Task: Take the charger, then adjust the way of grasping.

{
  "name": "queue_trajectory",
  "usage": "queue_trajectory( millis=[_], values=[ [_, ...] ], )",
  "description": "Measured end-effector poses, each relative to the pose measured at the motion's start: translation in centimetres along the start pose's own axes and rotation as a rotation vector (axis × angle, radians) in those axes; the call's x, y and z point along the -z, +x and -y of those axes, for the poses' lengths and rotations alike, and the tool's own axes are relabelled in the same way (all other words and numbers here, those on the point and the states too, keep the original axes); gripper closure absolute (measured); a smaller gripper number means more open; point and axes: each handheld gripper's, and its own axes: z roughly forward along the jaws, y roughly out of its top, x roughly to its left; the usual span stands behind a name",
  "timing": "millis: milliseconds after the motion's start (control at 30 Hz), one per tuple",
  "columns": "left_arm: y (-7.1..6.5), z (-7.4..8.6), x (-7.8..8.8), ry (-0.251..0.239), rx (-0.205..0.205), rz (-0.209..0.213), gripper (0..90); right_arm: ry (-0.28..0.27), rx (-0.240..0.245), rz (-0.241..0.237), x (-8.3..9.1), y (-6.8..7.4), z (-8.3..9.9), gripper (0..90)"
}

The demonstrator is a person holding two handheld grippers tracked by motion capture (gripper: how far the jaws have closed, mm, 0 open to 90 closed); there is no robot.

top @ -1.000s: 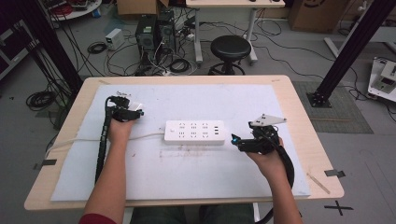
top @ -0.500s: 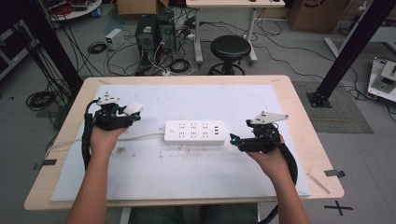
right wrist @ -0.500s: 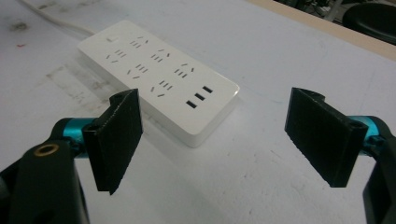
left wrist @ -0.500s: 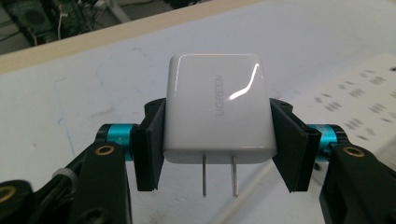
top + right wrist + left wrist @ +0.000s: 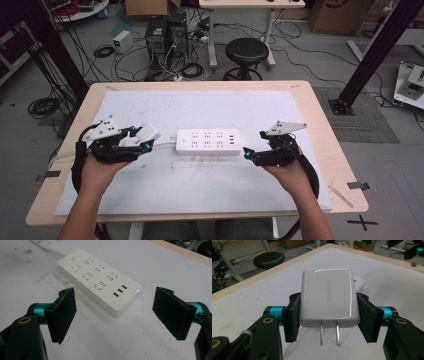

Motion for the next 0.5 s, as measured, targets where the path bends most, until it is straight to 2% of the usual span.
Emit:
queue_trajectory(
  millis=[133,200,300,367,400,500],
  values=[
    [-1.1,-0.3,-0.1,-0.009,-0.059,0.072,42.5,0.0,0.006,-0.03,-0.2,0.4,-0.3,19.5],
    [-1.6,-0.3,-0.3,-0.007,-0.1,0.094,42.5,0.004,0.01,-0.055,-0.4,0.7,-0.5,19.5],
    [-2.3,0.0,-0.7,-0.007,-0.128,0.131,42.5,0.011,0.001,-0.114,-1.0,1.3,-0.8,19.5],
    [-2.6,0.2,-1.0,-0.008,-0.141,0.146,42.5,0.014,-0.002,-0.127,-1.1,1.4,-0.8,19.5],
    [-3.2,0.5,-1.9,0.002,-0.178,0.179,42.5,0.027,-0.015,-0.177,-1.9,1.9,-0.8,19.5],
    [-4.1,0.8,-3.0,0.008,-0.236,0.201,42.5,0.037,-0.034,-0.24,-2.8,2.5,-0.9,19.5]
  ],
)
